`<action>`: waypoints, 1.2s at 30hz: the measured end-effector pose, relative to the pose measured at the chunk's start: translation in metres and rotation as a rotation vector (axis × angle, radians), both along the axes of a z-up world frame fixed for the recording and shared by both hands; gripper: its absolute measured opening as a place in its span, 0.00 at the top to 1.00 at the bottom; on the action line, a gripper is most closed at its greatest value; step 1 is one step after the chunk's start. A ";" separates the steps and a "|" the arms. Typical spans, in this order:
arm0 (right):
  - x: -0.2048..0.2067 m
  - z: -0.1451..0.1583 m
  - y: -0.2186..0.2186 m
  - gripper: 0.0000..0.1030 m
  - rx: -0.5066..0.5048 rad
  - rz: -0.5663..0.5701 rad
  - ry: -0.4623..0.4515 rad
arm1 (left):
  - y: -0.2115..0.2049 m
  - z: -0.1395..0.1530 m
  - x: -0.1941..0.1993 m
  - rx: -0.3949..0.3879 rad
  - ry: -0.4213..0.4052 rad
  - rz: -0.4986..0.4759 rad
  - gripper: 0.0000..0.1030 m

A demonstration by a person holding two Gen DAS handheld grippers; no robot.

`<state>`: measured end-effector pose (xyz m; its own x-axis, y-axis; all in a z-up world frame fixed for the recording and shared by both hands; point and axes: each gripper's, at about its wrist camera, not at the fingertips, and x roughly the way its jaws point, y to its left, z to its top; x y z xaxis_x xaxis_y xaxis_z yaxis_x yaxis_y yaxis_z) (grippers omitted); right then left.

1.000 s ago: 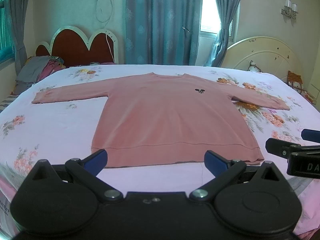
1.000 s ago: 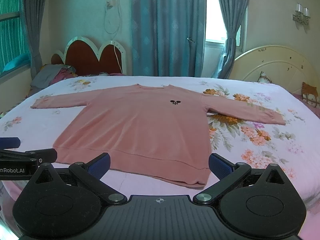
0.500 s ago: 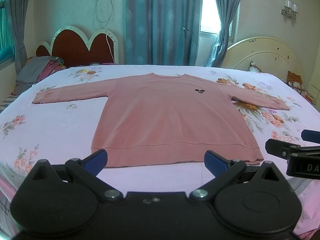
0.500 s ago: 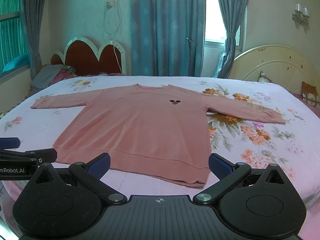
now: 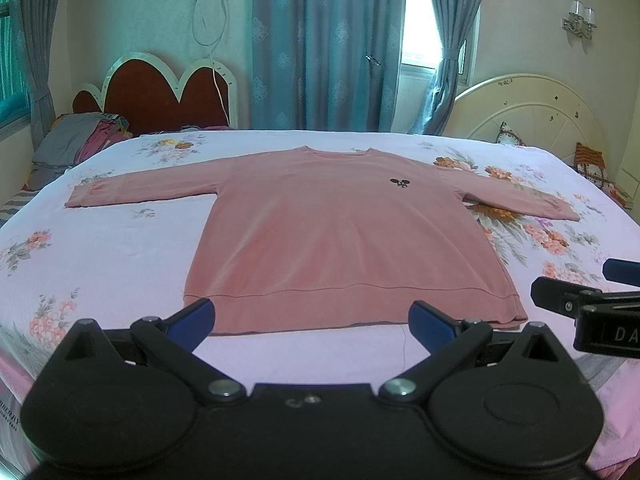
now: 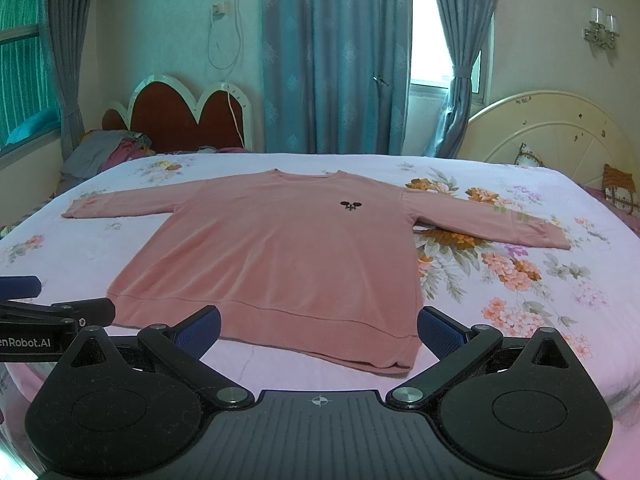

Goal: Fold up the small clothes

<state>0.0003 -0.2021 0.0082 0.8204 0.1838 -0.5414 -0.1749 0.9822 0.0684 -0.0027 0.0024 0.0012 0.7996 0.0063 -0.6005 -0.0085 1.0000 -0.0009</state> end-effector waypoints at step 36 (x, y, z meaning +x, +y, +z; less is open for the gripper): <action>-0.004 0.002 0.003 0.00 -0.006 0.004 -0.006 | 0.001 0.000 -0.001 0.002 0.003 0.000 0.00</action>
